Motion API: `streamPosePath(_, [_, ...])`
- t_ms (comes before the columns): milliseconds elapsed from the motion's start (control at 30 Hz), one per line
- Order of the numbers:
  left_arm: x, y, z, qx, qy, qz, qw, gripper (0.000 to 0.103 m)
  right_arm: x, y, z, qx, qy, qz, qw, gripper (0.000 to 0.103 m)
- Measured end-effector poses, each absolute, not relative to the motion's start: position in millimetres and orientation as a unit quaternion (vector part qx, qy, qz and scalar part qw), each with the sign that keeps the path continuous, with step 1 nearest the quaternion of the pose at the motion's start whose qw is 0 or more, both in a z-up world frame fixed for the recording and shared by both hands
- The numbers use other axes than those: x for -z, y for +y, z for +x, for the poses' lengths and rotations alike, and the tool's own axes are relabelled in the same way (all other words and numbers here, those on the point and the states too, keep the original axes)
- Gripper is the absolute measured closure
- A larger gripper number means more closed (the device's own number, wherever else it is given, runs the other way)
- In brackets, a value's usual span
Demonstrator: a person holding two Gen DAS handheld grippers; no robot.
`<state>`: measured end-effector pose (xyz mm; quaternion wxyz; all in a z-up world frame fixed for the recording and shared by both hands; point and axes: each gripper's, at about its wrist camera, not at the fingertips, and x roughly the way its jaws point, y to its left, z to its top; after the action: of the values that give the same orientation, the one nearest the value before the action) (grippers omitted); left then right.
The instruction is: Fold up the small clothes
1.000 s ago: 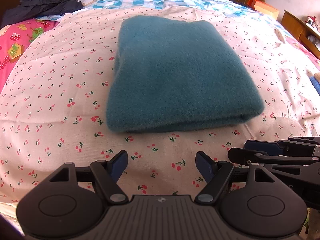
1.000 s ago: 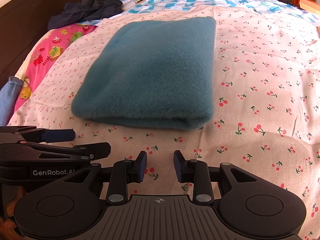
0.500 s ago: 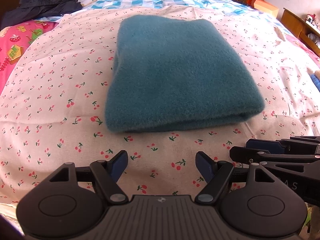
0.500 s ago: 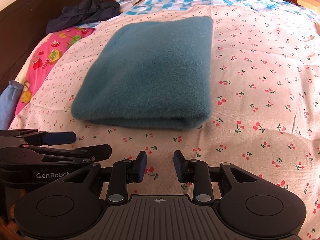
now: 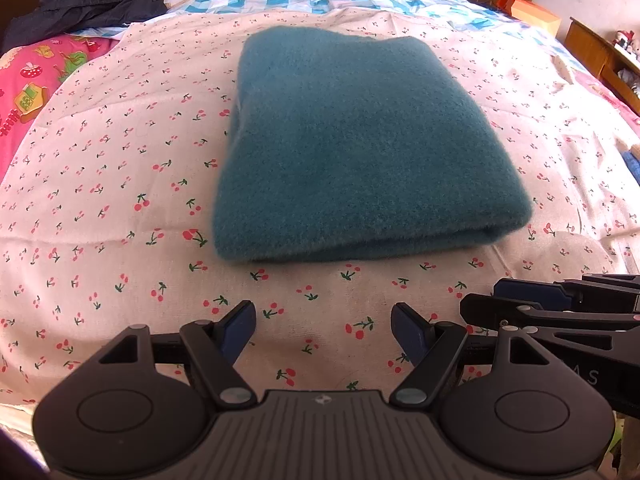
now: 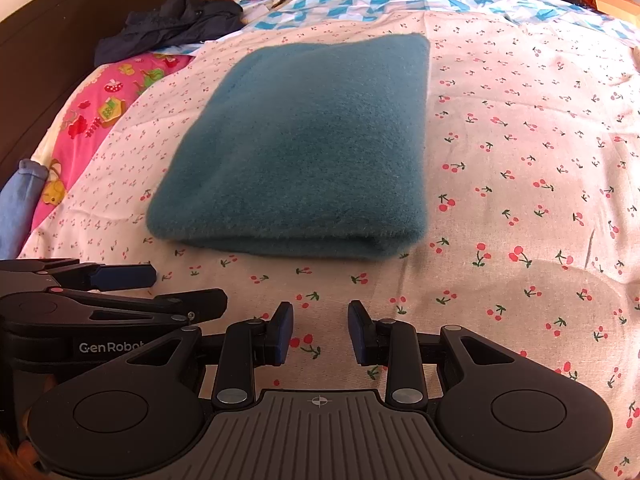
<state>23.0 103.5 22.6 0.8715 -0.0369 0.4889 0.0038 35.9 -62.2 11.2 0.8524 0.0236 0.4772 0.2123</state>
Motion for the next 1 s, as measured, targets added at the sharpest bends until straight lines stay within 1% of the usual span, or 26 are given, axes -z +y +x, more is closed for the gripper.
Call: streamPosePath(1000, [-24.2,101.8,21.3,-0.008,0.485,-0.033,0.874,0.025,-12.5,-60.0,35.9,-0.216,0.475,0.019,0.853,0.073])
